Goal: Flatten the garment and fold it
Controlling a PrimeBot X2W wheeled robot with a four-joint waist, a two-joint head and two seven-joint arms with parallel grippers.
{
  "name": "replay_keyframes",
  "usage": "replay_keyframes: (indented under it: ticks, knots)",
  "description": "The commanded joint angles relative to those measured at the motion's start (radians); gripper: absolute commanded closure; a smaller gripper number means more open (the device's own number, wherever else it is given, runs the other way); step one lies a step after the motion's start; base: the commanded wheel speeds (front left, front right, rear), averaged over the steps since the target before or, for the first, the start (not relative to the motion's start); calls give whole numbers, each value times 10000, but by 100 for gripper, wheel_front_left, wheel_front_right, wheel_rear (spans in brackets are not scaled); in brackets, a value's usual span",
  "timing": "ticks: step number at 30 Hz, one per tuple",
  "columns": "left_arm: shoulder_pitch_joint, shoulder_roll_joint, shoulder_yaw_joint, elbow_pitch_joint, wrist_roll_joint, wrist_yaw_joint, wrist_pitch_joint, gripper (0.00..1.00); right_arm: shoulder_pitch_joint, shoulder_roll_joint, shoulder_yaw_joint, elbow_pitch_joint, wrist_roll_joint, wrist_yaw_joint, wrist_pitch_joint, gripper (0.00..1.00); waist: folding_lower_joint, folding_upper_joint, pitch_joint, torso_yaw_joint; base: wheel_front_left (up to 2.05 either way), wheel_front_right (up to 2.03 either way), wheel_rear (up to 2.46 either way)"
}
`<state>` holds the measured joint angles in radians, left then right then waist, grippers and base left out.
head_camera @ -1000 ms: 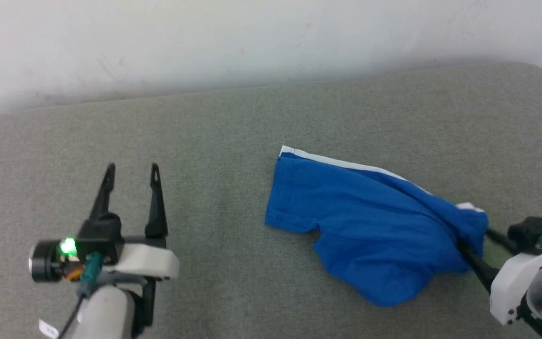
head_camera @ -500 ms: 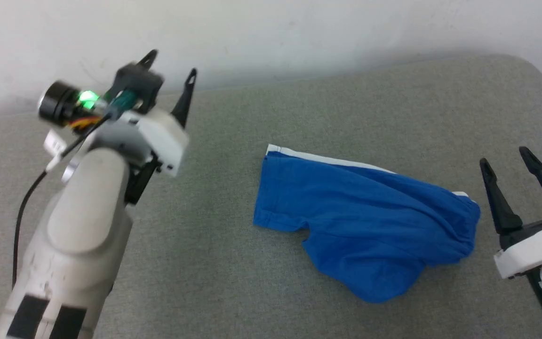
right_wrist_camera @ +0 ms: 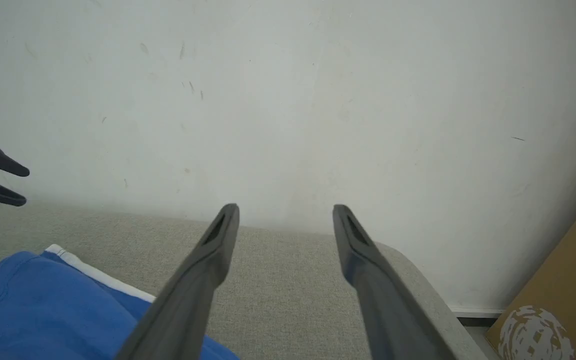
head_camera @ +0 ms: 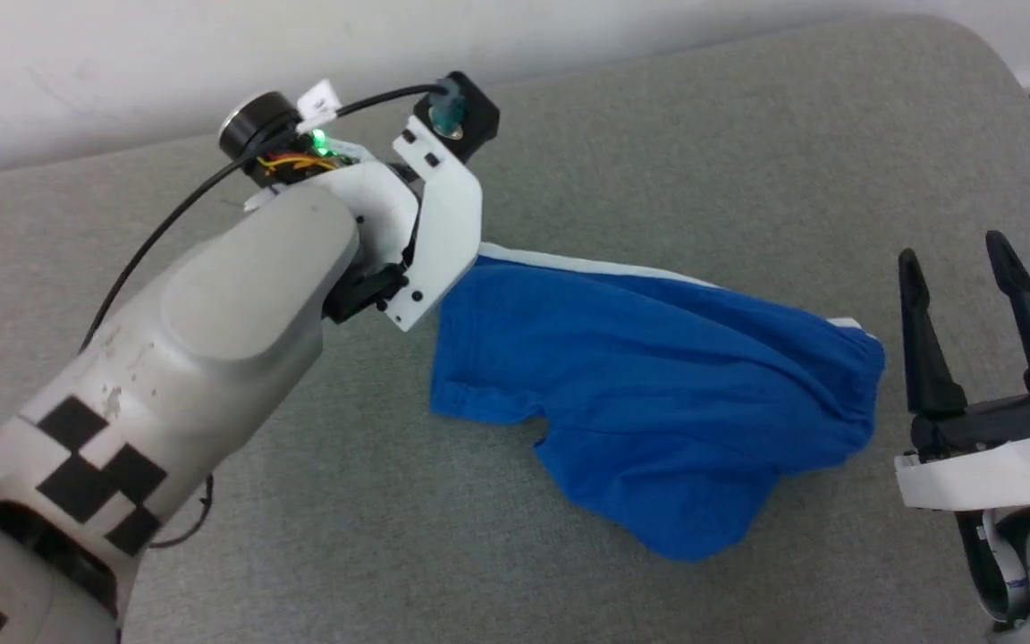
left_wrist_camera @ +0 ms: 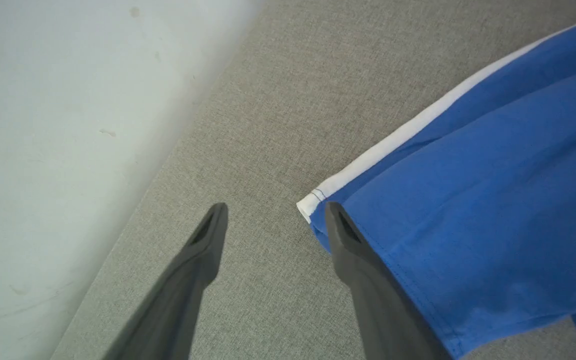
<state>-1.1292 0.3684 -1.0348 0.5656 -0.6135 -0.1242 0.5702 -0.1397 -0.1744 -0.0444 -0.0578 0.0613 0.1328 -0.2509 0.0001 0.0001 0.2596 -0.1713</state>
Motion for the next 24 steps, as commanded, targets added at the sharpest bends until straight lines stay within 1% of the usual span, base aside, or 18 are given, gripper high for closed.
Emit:
replay_keyframes:
  ticks: [1, 5, 7, 13, 15, 17, 18, 19, 22, 24]
  knots:
    - [-380, 107, -401, -10, -379, -63, 312, 0, -122, 163, -38, -73, -149, -21, -86, 0, -1, -1, 573, -494, 0, 0, 0]
    - [-1138, 278, -1680, 155, -1230, -64, 1101, 0, -332, 455, 108, -152, -283, -21, -103, 0, -1, -1, 1047, -851, 0, 0, 0]
    - [-1370, 351, -2048, 259, -1524, -64, 1400, 0, -465, 610, 101, -320, -257, -21, -105, 0, -1, -1, 1254, -1026, 0, 0, 0]
    - [-1296, 591, -2425, 624, -1676, -64, 2046, 0, -814, 835, 323, -219, -237, -21, -107, 0, -1, -1, 1627, -1412, 0, 0, 0]
    - [-1017, 698, -2444, 492, -1615, -64, 2378, 0, -963, 782, 384, -229, -270, -21, -107, 0, -1, -1, 1640, -1455, 0, 0, 0]
    - [-777, 764, -2449, 340, -1897, -64, 2432, 0, -1120, 636, 340, -260, -314, -21, -107, 0, -1, -1, 1588, -1426, 0, 0, 0]
    - [-706, 798, -2450, 242, -1999, -64, 2463, 84, -1199, 522, 304, -251, -330, -21, -107, 0, -1, -1, 1535, -1382, 0, 0, 0]
    - [-684, 850, -2451, 118, -2004, -64, 2445, 100, -1277, 373, 295, -228, -353, -21, -107, 0, -1, -1, 1482, -1334, 0, 0, 0]
    - [-727, 1051, -2452, -197, -2048, -65, 2166, 100, -1515, -257, 358, -27, -386, -21, -108, 0, -1, -1, 1245, -1107, 0, 0, 0]
    - [-775, 1181, -2453, -273, -2226, -65, 1878, 100, -1686, -863, 624, 318, -276, -21, -100, 0, -1, -1, 1050, -977, 0, 0, 0]
